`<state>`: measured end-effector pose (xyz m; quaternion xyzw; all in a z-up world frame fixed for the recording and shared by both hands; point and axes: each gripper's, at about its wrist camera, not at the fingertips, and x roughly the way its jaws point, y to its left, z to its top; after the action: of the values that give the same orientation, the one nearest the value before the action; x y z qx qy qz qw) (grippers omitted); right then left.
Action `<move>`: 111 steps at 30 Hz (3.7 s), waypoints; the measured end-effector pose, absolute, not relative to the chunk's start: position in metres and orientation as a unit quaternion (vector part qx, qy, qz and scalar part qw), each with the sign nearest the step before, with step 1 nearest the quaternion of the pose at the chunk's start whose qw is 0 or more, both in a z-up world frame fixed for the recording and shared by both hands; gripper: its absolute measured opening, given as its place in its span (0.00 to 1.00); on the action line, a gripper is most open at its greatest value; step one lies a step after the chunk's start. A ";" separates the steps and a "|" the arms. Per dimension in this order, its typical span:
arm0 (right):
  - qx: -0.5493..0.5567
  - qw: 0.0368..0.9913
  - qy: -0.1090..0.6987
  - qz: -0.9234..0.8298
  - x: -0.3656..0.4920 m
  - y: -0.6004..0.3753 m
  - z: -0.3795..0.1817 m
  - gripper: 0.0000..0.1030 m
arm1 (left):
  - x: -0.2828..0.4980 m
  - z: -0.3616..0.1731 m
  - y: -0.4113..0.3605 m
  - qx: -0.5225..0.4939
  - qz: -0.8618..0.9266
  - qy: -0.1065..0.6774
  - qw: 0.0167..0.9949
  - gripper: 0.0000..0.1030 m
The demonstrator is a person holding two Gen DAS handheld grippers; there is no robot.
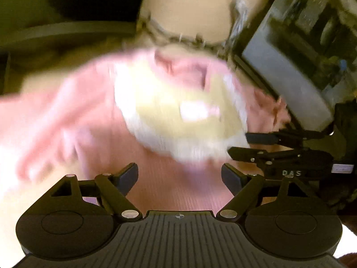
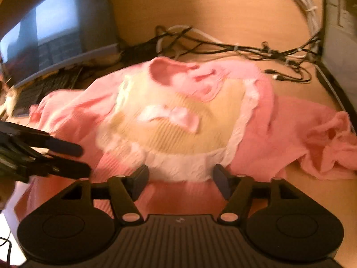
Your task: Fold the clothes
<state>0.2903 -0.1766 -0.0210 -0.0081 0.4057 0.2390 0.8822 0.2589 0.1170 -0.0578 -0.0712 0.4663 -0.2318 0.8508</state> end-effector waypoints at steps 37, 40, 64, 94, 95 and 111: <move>-0.011 0.870 0.365 0.332 0.385 -0.095 0.014 0.51 | 0.309 -0.039 0.135 0.149 -0.247 0.365 0.885 0.88; 0.001 0.845 0.401 0.354 0.397 -0.070 -0.011 0.47 | 0.298 -0.035 0.146 0.127 -0.256 0.369 0.884 0.90; -0.131 0.923 0.328 0.154 0.358 -0.154 0.000 0.35 | 0.277 -0.018 0.153 0.005 -0.279 0.367 0.887 0.92; -0.358 0.837 0.342 0.233 0.129 -0.246 -0.026 0.55 | 0.131 -0.039 0.160 0.015 -0.115 0.459 0.881 0.93; -0.375 0.836 0.325 0.236 0.127 -0.243 -0.028 0.55 | 0.126 -0.038 0.159 0.012 -0.111 0.458 0.882 0.93; -0.049 0.925 0.289 0.242 0.191 -0.214 0.057 0.03 | 0.075 -0.018 0.130 0.071 -0.178 0.424 0.885 0.98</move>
<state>0.1910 -0.2141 0.0567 -0.0488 0.2893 0.2417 0.9249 0.0747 0.1305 -0.0182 0.0708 0.4238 -0.1776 0.8853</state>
